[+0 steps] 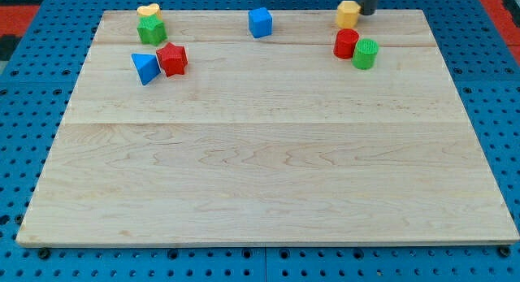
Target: Push the yellow hexagon to the top right of the board
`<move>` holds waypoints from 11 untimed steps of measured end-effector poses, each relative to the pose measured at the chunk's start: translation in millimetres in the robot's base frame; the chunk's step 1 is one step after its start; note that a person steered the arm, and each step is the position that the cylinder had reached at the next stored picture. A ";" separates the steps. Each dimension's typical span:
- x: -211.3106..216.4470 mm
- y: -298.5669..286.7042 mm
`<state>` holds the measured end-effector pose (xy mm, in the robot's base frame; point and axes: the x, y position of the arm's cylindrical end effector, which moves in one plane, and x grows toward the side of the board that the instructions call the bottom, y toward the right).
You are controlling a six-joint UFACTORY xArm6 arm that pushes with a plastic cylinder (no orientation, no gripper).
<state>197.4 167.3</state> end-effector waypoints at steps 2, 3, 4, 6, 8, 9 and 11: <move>71.0 -24.0; 80.8 -82.3; 61.9 -118.5; 9.2 -105.8; 8.4 -34.1; 35.5 -36.2; 59.3 -0.5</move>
